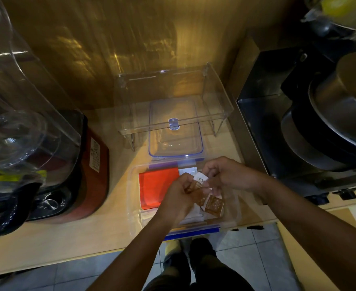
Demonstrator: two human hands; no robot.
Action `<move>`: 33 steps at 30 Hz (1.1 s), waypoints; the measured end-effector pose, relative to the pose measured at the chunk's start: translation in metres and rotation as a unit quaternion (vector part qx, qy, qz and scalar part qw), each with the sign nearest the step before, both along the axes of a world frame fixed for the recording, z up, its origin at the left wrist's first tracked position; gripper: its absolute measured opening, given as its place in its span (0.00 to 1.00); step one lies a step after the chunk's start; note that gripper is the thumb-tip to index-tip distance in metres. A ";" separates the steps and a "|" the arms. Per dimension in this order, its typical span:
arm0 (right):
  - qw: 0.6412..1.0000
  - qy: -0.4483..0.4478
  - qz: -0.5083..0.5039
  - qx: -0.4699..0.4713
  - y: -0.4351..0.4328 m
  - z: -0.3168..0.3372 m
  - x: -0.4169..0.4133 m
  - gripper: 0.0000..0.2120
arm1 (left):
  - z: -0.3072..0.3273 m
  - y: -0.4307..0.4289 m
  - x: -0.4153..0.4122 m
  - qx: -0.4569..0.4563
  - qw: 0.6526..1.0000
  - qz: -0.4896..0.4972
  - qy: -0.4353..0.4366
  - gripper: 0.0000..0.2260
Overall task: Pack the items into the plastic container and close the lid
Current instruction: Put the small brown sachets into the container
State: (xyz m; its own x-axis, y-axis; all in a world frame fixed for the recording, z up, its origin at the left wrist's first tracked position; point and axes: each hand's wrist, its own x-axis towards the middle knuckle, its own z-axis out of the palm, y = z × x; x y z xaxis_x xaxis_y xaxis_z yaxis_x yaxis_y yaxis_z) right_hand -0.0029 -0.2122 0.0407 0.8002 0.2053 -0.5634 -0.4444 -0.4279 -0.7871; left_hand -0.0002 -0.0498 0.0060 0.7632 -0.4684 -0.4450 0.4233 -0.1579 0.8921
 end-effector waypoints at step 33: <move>0.993 -0.033 -0.088 -0.077 0.008 -0.005 0.013 0.07 | -0.001 0.014 0.007 0.053 0.972 0.188 0.129 0.12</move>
State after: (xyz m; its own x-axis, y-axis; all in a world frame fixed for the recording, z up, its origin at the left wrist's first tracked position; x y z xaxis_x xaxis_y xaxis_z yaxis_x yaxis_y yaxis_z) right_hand 0.0097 -0.2046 0.0353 0.8523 -0.0258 -0.5224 -0.4726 -0.4659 -0.7480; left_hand 0.0068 -0.0358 0.0049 0.7278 -0.1197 -0.6753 0.6768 -0.0341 0.7354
